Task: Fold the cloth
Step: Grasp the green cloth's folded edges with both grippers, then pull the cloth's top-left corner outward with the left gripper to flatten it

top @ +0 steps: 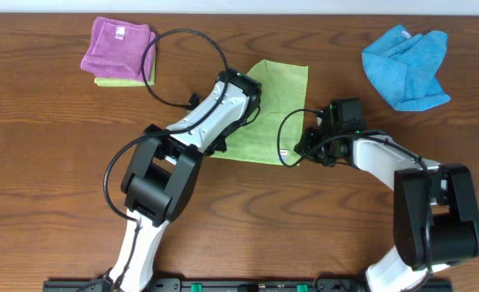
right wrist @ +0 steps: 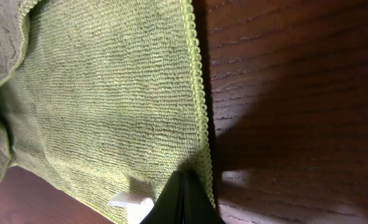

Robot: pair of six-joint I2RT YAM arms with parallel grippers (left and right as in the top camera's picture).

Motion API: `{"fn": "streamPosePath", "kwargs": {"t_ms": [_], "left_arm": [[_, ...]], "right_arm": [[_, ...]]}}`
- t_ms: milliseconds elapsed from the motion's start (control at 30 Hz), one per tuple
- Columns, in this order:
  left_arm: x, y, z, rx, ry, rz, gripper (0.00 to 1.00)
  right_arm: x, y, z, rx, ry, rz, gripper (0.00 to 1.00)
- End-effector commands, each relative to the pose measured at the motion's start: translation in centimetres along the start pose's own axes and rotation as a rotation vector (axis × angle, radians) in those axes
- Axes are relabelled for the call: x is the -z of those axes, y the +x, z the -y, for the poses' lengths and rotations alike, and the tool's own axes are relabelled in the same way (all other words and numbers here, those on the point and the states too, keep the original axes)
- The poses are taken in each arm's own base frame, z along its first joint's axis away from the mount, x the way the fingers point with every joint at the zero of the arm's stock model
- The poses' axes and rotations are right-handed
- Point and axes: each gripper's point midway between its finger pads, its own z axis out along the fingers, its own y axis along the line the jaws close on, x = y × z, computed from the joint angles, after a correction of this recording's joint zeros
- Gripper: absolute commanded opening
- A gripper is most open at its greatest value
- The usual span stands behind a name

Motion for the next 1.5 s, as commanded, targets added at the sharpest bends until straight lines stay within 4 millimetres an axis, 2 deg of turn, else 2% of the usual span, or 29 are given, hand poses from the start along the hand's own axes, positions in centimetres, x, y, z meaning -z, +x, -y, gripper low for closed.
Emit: {"fn": "streamPosePath", "kwargs": {"t_ms": [0, 133, 233, 300, 400, 467, 600, 667, 700, 767, 833, 933, 1133, 1167, 1200, 1300, 1433, 1467], "left_arm": [[0.5, 0.7, 0.4, 0.082, 0.052, -0.043, 0.06], [0.6, 0.3, 0.9, 0.112, 0.071, -0.030, 0.06], [0.9, 0.0, 2.8, 0.061, 0.150, -0.015, 0.06], [1.7, -0.4, 5.6, -0.084, 0.258, 0.025, 0.06], [4.0, 0.2, 10.6, -0.427, 0.459, 0.114, 0.06], [5.3, 1.1, 12.3, -0.606, 0.505, 0.172, 0.06], [6.2, 1.3, 12.8, -0.708, 0.445, 0.265, 0.17], [7.5, 0.9, 13.5, -0.749, 0.458, 0.321, 0.27], [8.3, 0.3, 13.8, -0.758, 0.468, 0.362, 0.33], [9.9, -1.2, 14.3, -0.734, 0.481, 0.442, 0.37], [11.6, -2.6, 14.7, -0.724, 0.499, 0.522, 0.47], [13.3, -4.0, 15.0, -0.733, 0.521, 0.602, 0.54], [13.5, -6.8, 15.3, -0.681, 0.557, 0.652, 0.66], [13.4, -7.2, 15.2, -0.671, 0.564, 0.654, 0.77], [13.2, -7.6, 15.2, -0.662, 0.570, 0.652, 0.96], [12.6, -8.9, 15.1, -0.636, 0.578, 0.654, 0.95], [12.9, -9.7, 15.6, -0.631, 0.640, 0.666, 0.95], [13.3, -9.7, 15.9, -0.632, 0.667, 0.673, 0.95]], "right_arm": [[-0.2, -0.1, 0.7, 0.020, 0.046, 0.015, 0.01], [-0.2, -0.1, 0.7, 0.020, 0.046, 0.014, 0.01], [-0.2, -0.1, 0.7, 0.020, 0.046, 0.014, 0.02], [-0.2, -0.1, 0.7, 0.023, 0.046, 0.015, 0.02], [-0.2, -0.1, 0.7, 0.024, 0.046, 0.015, 0.01], [-0.2, -0.1, 0.8, 0.031, 0.046, 0.015, 0.02], [-0.2, -0.1, 0.7, 0.030, 0.046, 0.014, 0.02], [-0.2, -0.1, 0.8, 0.030, 0.047, 0.014, 0.02], [-0.2, -0.1, 0.8, 0.030, 0.047, 0.014, 0.02], [-0.2, -0.1, 0.8, 0.031, 0.046, 0.015, 0.01], [-0.2, -0.1, 0.7, 0.030, 0.046, 0.014, 0.02], [-0.2, 0.0, 0.8, 0.029, 0.049, 0.011, 0.02], [0.3, -0.4, 1.8, -0.003, 0.057, 0.012, 0.02], [0.4, -0.6, 2.1, -0.004, 0.058, 0.016, 0.03], [0.6, -0.9, 2.4, -0.005, 0.058, 0.022, 0.04], [1.2, -1.7, 2.7, 0.001, 0.017, 0.033, 0.05], [2.4, -2.5, 1.3, 0.056, -0.089, 0.043, 0.09], [2.9, -2.6, 0.6, 0.075, -0.116, 0.049, 0.13]]}}
